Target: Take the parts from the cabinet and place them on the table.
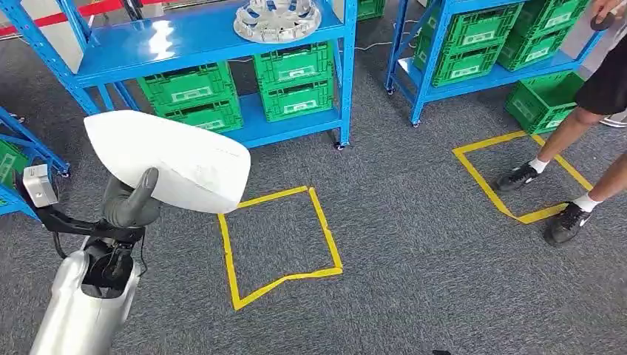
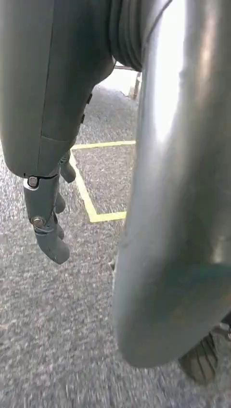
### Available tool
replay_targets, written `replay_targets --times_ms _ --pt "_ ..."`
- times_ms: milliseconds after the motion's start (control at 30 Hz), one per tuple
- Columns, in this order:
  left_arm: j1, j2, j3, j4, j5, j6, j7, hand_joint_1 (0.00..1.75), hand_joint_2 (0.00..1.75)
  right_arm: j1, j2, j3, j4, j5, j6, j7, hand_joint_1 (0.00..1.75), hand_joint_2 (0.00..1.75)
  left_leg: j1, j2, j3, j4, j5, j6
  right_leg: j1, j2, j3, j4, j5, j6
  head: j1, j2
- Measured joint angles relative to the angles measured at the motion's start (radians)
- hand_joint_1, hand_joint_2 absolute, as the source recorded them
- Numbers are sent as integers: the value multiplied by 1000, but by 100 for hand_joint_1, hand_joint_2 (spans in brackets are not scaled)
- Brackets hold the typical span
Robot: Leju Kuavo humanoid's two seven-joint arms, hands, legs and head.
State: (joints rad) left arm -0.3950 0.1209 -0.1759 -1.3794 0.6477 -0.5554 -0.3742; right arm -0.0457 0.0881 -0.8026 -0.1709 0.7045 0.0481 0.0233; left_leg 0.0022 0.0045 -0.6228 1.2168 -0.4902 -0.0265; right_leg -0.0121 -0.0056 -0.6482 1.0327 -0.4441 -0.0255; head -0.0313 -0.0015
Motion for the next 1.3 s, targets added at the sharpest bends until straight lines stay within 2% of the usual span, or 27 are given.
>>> replay_targets --times_ms 33,67,100,200,233,267,333,367,400,433,500,533,567,700,733,767,800,867,900,933,1000,1033,1067,1100,1167,1233,1300 --pt "-2 0 0 -1 4 0 0 175 175 0 0 0 0 6 4 -2 0 0 -7 0 73 -99 -8 13 -2 0 -3 1 7 2 0 0" --pt "-3 0 0 -4 5 0 0 175 175 0 3 0 0 11 9 -5 0 0 -11 3 128 -181 -50 24 2 -1 -6 1 12 9 1 0" --pt "-6 -1 0 -5 7 0 -2 175 175 0 2 0 0 13 17 -10 0 0 -14 3 149 -222 -65 21 0 -3 -7 1 19 16 0 0" --pt "-7 -1 0 -2 13 0 1 175 175 1 2 0 0 16 40 -20 0 0 -15 -5 131 -235 -48 38 -1 -14 -6 -10 37 36 1 0" --pt "-9 -6 -1 0 14 0 1 175 175 1 -2 0 0 18 41 -19 0 0 -10 -6 138 -239 -36 42 -5 -8 -12 3 24 40 0 0" --pt "-12 -7 -1 1 14 0 2 175 175 1 -1 0 0 20 43 -16 0 0 -8 -12 130 -238 -29 51 -4 -3 -31 44 -15 42 3 0" --pt "-6 -13 -1 4 14 0 3 175 175 3 -2 0 0 22 40 -13 0 0 -8 -20 115 -235 -20 54 -5 -1 -92 201 -103 48 3 0" --pt "-4 -14 0 5 14 0 3 175 175 4 -2 0 0 22 39 -12 0 0 -8 -26 107 -230 -17 52 -4 0 -120 273 -130 51 3 0" --pt "-1 -16 -1 8 14 0 3 175 175 6 -3 0 0 22 39 -11 0 0 -8 -33 99 -224 -16 51 -5 1 -127 302 -133 53 3 0" --pt "0 -16 -1 10 14 0 3 175 175 7 -4 0 0 22 39 -11 0 0 -6 -41 93 -218 -15 50 -6 1 -112 281 -116 53 3 0" --pt "0 -16 -1 10 14 -2 3 175 175 7 -5 0 0 23 39 -11 0 0 -3 -58 83 -203 -17 44 -9 11 -20 127 -45 53 3 0" --pt "0 -17 -1 10 15 -6 2 175 175 7 -5 0 0 23 38 -10 0 0 -1 -65 77 -194 -20 39 -14 38 27 44 -22 54 3 0" --pt "0 -17 -1 10 16 -10 -1 175 175 6 -5 0 0 24 38 -5 0 0 -6 -70 64 -185 -24 32 -16 73 37 23 -46 52 3 0" --pt "3 -15 -1 9 19 -19 -6 175 175 7 -6 0 0 25 35 0 0 0 -2 -102 53 -190 -15 7 -10 28 34 16 -35 23 3 0" --pt "6 -12 -1 8 21 -19 -7 175 175 5 -6 0 0 25 35 -1 0 0 -1 -77 49 -183 -21 4 -15 17 37 9 -31 15 2 0" --pt "5 -6 -1 7 21 -21 -11 175 175 5 -6 0 0 26 35 -2 0 0 -5 -35 36 -154 -41 -3 -14 9 38 6 -32 8 -5 0" --pt "6 -6 -1 6 22 -22 -13 175 175 6 -6 0 0 29 34 -2 0 0 -3 -20 5 -94 -74 -9 -14 1 38 6 -32 5 -6 0" --pt "21 -4 -1 -3 23 -26 -13 175 175 11 -6 0 0 29 32 8 0 0 3 -14 -71 61 -140 -17 -14 -23 38 6 -33 2 -6 0" --pt "32 -2 0 -7 23 -27 -12 175 175 12 -6 0 0 29 32 11 0 0 5 -14 -95 109 -148 -19 -14 -34 38 6 -34 2 -6 0" --pt "40 2 0 -8 23 -27 -12 175 175 12 -6 -1 0 29 32 14 0 0 6 -13 -96 107 -132 -20 -14 -44 38 6 -34 2 -6 0" --pt "44 4 0 -12 23 -28 -12 175 175 11 -6 -2 0 26 32 16 0 0 7 -2 -40 -10 -54 -17 -14 -65 39 7 -34 3 -6 0" --pt "44 8 2 -18 23 -29 -13 175 175 10 -6 -4 0 24 32 16 0 0 6 20 12 -112 -9 -13 -14 -77 41 7 -35 5 -6 0" --pt "44 10 5 -23 25 -31 -14 175 175 11 -6 -6 0 24 32 15 0 0 1 73 46 -179 0 -7 -10 -84 44 7 -37 9 -6 0" --pt "43 13 7 -25 27 -32 -16 175 175 12 -6 -6 0 26 34 15 0 0 -11 76 51 -197 -6 2 -5 -89 43 10 -39 18 -7 0" --pt "53 25 13 -25 33 -34 -21 175 175 12 -6 -6 0 31 39 15 0 0 -12 50 40 -193 -2 12 -5 -113 48 4 -35 30 -4 0" --pt "63 36 18 -29 36 -38 -27 175 175 10 -8 -6 0 31 40 14 0 0 -2 27 48 -209 12 30 -6 -128 49 3 -41 43 -4 0" --pt "62 39 19 -32 41 -42 -33 175 175 11 -10 -5 0 31 39 9 0 0 -2 8 47 -211 20 42 -13 -35 22 82 -99 47 -2 0"
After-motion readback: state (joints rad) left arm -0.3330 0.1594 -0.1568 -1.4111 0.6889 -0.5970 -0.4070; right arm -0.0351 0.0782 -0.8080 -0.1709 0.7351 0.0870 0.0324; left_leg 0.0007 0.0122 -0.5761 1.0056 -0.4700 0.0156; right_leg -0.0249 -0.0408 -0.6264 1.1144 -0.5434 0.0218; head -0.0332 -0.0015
